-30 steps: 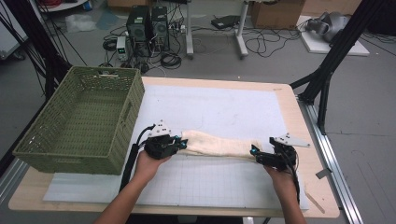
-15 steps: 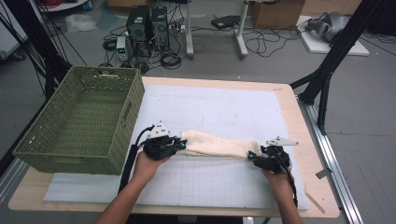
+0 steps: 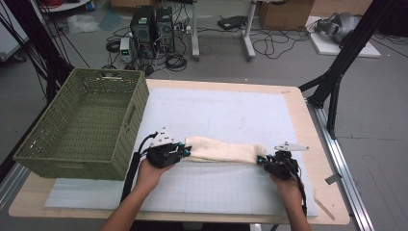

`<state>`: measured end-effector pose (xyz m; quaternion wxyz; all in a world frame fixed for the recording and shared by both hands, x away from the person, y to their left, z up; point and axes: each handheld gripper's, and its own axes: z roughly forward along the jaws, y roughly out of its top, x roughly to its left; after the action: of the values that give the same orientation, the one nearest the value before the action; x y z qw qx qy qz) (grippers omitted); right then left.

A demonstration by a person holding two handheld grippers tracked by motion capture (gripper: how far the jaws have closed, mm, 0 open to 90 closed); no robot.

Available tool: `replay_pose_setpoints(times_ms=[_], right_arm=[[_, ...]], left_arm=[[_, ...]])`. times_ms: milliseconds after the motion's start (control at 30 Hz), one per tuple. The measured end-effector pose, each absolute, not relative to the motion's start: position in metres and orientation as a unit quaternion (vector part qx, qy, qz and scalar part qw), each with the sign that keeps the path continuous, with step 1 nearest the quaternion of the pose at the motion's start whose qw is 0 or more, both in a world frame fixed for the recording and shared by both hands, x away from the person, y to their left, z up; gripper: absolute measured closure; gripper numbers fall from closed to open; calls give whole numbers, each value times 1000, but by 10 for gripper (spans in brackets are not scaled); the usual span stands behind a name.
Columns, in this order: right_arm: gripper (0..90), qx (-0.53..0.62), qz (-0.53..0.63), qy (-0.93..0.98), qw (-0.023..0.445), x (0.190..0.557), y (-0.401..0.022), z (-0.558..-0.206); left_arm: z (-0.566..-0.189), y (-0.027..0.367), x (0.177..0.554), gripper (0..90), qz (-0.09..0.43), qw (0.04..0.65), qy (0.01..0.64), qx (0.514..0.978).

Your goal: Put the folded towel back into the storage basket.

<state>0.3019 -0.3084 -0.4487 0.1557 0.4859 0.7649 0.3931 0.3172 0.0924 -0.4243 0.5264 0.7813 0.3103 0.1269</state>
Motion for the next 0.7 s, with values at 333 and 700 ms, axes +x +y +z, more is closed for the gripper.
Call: replay_pose_setpoints(times_ms=[333,700], right_arm=[[796,454,431,759,181,297,-311,-438],[803,391,476,755,224,293,-306,-424]], left_arm=[[-422,100,308,810,135,535,307,775],[-413,115,294,810,159,557,296,759]])
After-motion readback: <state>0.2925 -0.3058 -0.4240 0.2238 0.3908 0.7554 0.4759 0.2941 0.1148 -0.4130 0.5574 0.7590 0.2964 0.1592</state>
